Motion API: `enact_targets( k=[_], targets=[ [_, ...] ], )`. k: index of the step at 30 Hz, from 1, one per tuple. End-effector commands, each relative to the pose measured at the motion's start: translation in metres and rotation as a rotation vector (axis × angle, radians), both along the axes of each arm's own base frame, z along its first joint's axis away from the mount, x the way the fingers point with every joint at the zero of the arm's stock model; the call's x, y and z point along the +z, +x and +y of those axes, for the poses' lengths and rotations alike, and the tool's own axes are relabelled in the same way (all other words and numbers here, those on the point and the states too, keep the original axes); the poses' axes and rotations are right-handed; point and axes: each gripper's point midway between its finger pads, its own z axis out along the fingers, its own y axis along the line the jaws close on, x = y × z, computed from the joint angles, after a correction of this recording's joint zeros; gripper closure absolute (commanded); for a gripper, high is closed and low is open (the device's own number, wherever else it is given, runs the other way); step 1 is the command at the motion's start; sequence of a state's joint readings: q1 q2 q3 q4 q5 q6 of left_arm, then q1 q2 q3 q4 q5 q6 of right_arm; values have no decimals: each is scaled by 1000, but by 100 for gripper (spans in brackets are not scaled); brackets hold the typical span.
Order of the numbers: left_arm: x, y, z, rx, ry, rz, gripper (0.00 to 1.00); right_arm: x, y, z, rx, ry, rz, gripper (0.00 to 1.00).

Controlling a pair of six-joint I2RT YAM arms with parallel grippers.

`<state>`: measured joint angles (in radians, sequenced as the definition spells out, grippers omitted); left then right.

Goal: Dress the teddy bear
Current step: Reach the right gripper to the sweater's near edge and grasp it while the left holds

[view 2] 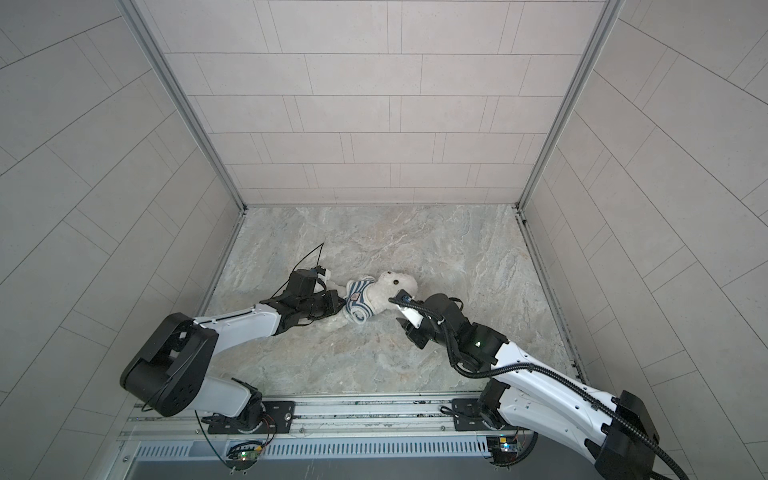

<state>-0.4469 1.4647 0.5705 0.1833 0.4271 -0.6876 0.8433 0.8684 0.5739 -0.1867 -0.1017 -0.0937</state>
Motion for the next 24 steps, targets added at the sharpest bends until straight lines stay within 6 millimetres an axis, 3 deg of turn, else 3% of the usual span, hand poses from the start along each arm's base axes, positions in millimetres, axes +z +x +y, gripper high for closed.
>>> enact_targets(
  k=[1, 2, 4, 6, 14, 24],
  targets=[
    [-2, 0, -3, -4, -4, 9, 100, 5, -8, 26, 125, -43, -60, 71],
    [-1, 0, -4, -6, -6, 9, 100, 15, -7, 37, 146, -30, -73, 77],
    [-1, 0, -4, -7, -8, 11, 100, 14, -8, 55, 186, -35, -71, 93],
    [1, 0, -6, -8, -17, 10, 100, 11, -7, 68, 212, -55, -72, 100],
    [3, 0, -8, -16, -30, 20, 100, -9, -3, 96, 284, -137, -78, 100],
    [2, -1, -11, -23, -38, 33, 100, -43, 17, 98, 251, -288, -78, 100]
  ],
)
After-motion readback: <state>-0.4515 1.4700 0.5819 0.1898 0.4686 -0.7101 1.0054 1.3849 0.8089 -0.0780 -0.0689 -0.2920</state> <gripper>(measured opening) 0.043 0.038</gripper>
